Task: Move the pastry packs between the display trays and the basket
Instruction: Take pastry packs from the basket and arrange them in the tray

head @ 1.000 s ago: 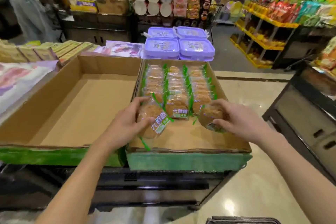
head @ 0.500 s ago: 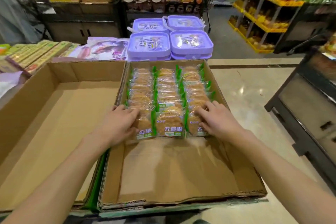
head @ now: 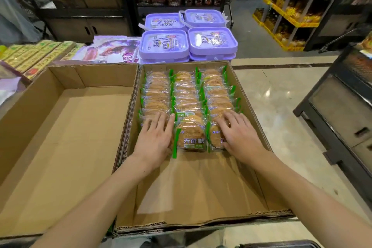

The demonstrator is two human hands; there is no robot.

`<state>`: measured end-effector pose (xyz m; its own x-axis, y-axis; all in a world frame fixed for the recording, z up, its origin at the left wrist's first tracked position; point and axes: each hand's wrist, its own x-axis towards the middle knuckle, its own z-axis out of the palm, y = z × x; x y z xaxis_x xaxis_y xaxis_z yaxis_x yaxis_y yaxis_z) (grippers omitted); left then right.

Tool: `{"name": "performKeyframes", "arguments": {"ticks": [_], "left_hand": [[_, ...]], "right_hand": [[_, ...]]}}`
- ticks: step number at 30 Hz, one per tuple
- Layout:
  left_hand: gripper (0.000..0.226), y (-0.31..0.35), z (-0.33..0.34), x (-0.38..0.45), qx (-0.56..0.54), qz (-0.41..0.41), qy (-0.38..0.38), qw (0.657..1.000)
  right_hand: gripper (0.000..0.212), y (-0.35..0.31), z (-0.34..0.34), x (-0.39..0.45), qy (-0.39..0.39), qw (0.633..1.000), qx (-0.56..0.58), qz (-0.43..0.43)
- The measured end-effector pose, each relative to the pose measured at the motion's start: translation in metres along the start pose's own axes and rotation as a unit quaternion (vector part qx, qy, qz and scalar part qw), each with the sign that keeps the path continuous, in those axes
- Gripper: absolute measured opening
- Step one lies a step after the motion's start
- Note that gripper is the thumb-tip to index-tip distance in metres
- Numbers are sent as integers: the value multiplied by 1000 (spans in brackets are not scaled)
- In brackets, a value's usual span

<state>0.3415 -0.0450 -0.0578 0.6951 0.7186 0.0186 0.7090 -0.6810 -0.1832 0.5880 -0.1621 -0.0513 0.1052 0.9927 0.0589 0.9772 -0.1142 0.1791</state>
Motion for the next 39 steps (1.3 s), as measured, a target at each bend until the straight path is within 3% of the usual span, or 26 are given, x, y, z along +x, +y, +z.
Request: {"name": "performKeyframes", "arguments": {"ticks": [6,9,13,17,28,31,35,37,39], "left_hand": [[98,-12,6,-3,-19,-40,24,999],[99,-17,6,-2,-27,-53,23,998],[93,-10,3,-2,-8,-55,10,998],[89,-8,1,-4,2,-59,7,998],[88,-2,-8,-2,14,-80,-16,997],[92,0,-17,-5,9,-66,-7,998],[87,13,-38,-17,-44,-24,13,999],[73,31,-46,-26,-131,19,71,989],[51,59,-52,-40,-261,97,157,947]], "right_hand": [[79,-1,-3,-1,-19,999,27,16],[73,-12,-9,-2,24,998,57,22],[87,-56,-20,11,52,994,77,-52],[93,-89,-11,33,20,996,53,-71],[96,-65,12,40,30,993,45,-106],[96,-63,-3,29,49,995,53,-69],[77,-55,-36,-16,73,992,101,26],[66,-47,-50,-57,79,981,143,109],[58,-39,-62,-112,108,952,193,212]]}}
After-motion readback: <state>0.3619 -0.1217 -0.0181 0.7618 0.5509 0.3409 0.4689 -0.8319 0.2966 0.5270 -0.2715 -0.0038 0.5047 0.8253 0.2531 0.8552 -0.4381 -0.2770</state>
